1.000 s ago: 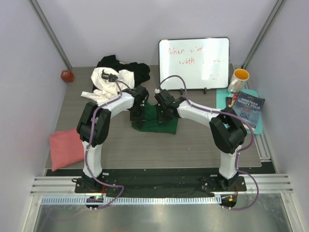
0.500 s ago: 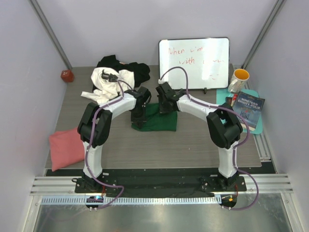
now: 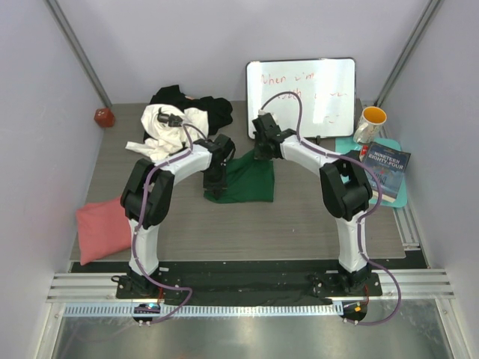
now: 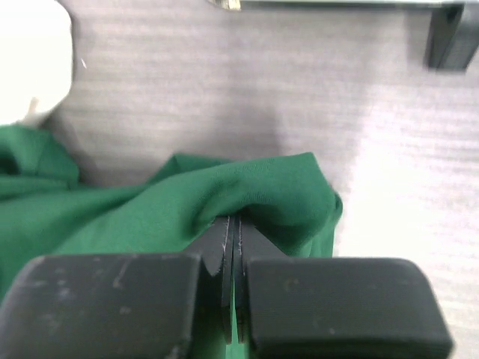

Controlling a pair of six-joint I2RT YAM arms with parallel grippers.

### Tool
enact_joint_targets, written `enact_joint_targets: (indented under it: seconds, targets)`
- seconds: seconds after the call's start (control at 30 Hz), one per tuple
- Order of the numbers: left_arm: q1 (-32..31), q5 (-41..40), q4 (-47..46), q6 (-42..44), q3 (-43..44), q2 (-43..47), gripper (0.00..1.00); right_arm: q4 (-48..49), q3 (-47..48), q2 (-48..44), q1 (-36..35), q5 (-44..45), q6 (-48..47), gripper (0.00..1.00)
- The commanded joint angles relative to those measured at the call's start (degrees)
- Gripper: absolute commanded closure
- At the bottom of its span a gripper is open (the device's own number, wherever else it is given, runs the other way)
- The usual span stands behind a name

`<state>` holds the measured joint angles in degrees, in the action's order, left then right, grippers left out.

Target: Fold and stack the t-shirts

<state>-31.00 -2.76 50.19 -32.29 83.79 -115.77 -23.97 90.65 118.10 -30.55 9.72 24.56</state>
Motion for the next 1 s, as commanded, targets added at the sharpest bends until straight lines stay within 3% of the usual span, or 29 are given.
enact_joint_targets:
  seconds: [0.0,0.23,0.3,0.33,0.47,0.63,0.97]
  targets:
    - [-0.11,-3.3,3.95,1.09,-2.14,-1.75,1.0,2.87,6.02,1.95,0.75,0.74,0.32,0.99]
    - [-0.02,-6.2,3.33,1.09,-3.98,2.56,1.0,2.43,4.28,2.92,1.63,2.06,0.49,0.99]
    - [0.5,-6.29,2.81,0.74,-4.16,5.36,0.93,2.35,1.91,1.96,1.63,1.97,0.76,0.99]
    - [1.29,-6.11,1.93,0.39,-4.16,6.51,0.84,2.35,1.11,1.43,1.72,1.97,0.84,0.99]
    - [3.22,-4.36,-0.45,0.38,-1.88,9.94,0.77,2.87,-2.58,-0.86,1.72,2.33,1.55,0.99]
    - [3.32,-2.69,4.12,1.88,9.0,6.43,0.76,2.7,-4.25,-1.38,1.63,-0.04,2.16,0.99]
    - [3.32,-0.23,5.35,3.03,15.88,2.57,0.69,2.61,-5.57,-4.46,1.54,-3.47,1.99,0.99]
